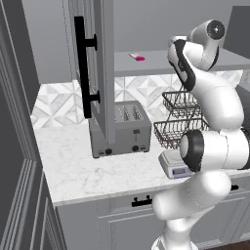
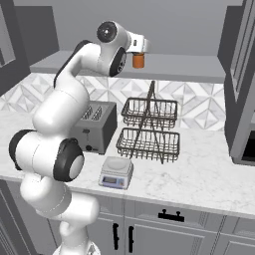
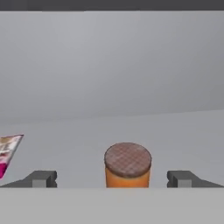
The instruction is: Pick the jam and place it on the digital scale for weighing, and close the cabinet.
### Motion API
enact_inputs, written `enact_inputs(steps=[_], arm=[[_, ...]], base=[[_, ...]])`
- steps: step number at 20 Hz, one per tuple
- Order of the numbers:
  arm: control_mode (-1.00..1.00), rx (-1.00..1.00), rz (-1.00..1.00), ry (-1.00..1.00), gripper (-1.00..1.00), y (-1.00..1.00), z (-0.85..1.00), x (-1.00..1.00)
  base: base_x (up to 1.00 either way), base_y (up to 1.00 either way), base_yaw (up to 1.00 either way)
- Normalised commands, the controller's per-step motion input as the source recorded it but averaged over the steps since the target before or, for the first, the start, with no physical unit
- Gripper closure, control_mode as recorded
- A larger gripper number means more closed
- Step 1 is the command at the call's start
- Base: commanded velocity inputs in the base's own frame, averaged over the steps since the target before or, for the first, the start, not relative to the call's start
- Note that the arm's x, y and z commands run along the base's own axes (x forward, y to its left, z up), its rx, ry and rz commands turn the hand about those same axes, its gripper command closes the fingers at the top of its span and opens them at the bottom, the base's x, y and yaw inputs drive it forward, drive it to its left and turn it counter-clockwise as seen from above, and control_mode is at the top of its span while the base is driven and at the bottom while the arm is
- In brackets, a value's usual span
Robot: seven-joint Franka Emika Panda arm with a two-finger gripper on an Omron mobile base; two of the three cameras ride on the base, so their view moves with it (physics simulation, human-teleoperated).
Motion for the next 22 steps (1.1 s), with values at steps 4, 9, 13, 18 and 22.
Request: enact_inputs(steps=[4,9,13,18,22], arm=[[-1.00,0.00,0.00,0.05,-1.00,-0.20,-0.19,0.26],[-1.00,-0.01,0.00,0.01,-1.00,0.00,-0.10,0.30],[-1.00,0.00,0.00,0.00,-1.00,-0.06,-0.14,0.30],[-1.00,-0.02,0.00,0.05,-1.00,-0.20,-0.27,0.12],[-1.00,-0.04,0.00,0.06,-1.00,0.01,-0.28,0.18]], base=[[0.00,0.00,0.00],[0.00,0.00,0.00],[0.00,0.00,0.00],[0.00,0.00,0.00],[0.00,0.00,0.00]])
